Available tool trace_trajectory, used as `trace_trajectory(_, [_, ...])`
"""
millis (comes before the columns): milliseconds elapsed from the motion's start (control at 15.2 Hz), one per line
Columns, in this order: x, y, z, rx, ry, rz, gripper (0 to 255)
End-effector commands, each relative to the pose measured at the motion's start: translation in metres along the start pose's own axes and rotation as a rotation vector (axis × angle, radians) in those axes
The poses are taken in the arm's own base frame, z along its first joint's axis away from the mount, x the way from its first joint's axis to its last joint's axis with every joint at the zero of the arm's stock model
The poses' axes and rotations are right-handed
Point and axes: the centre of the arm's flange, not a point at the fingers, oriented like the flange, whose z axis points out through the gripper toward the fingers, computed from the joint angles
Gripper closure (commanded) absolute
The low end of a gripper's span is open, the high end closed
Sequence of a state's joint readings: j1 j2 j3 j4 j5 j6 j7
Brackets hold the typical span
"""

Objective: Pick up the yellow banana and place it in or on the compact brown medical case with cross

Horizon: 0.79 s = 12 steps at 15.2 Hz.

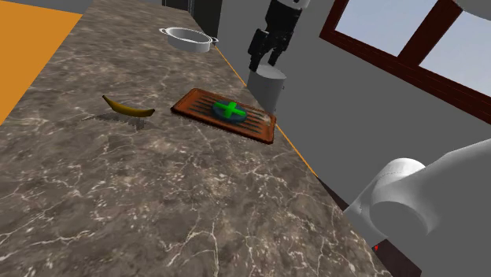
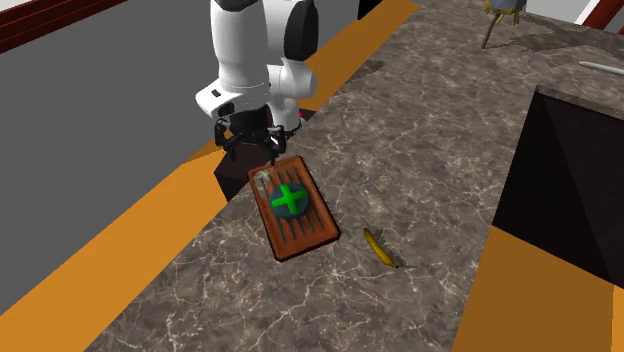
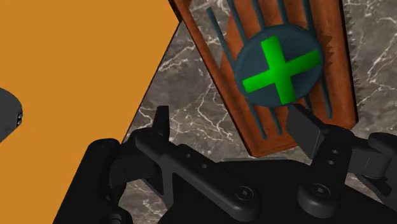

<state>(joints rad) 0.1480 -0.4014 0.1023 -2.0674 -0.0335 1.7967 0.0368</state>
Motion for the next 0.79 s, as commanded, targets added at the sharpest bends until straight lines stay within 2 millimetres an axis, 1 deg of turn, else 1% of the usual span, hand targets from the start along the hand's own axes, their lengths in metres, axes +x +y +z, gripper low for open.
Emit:
trace_trajectory(0, [0.016,-0.022,0.008,0.002,0.001,-0.048,0])
trace_trajectory(396, [0.056,-0.087,0.026,0.006,0.004,-0.188,0])
trace_trajectory(726, [0.081,-0.145,0.040,0.009,0.007,-0.306,0])
